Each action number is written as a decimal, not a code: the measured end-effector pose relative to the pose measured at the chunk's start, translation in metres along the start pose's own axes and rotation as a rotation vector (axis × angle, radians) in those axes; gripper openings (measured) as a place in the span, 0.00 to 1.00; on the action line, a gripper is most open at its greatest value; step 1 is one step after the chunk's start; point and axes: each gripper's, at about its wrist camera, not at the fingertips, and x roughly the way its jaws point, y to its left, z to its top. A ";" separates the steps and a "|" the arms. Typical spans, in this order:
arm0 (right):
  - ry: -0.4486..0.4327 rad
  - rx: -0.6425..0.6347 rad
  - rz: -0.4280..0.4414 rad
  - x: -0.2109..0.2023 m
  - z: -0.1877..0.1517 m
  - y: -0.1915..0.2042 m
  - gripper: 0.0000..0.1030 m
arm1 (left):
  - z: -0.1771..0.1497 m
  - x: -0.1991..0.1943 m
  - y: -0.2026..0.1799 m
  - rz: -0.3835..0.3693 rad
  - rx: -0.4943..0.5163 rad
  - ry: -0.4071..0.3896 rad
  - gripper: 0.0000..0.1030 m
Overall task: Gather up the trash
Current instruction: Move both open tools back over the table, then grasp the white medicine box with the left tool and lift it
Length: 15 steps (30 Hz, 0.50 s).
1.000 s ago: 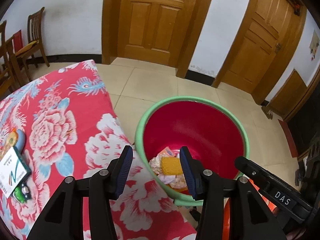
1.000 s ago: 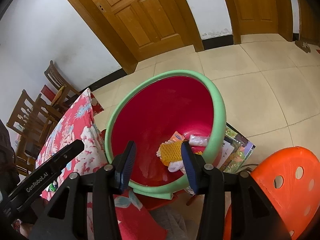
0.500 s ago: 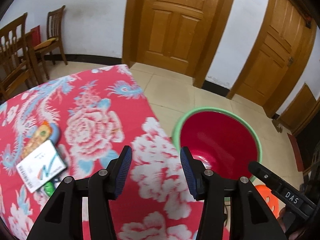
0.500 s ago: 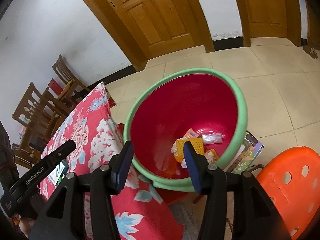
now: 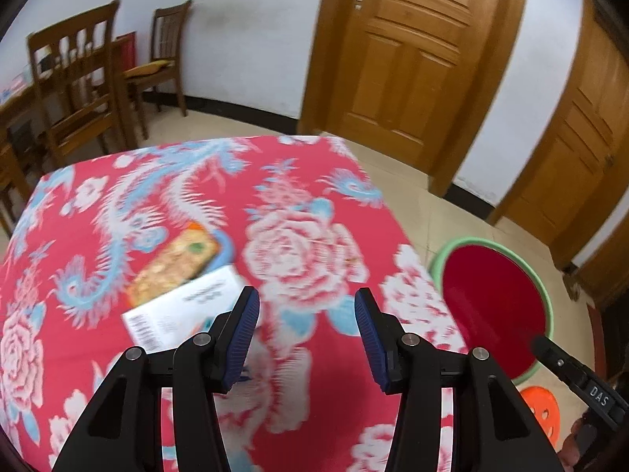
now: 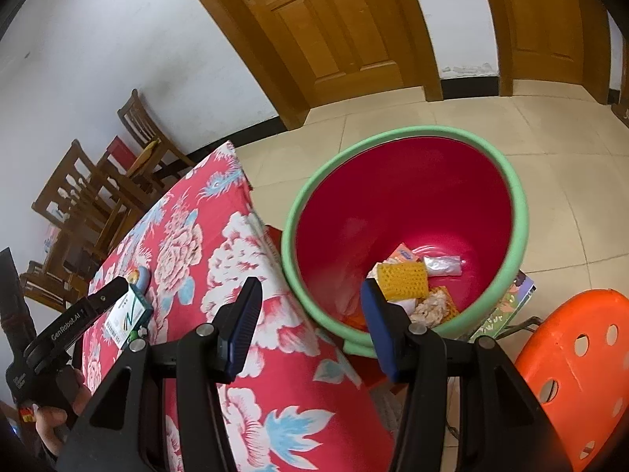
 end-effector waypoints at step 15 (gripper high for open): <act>0.029 -0.070 0.017 0.008 -0.010 0.040 0.53 | -0.010 -0.009 0.083 0.100 -0.149 -0.016 0.61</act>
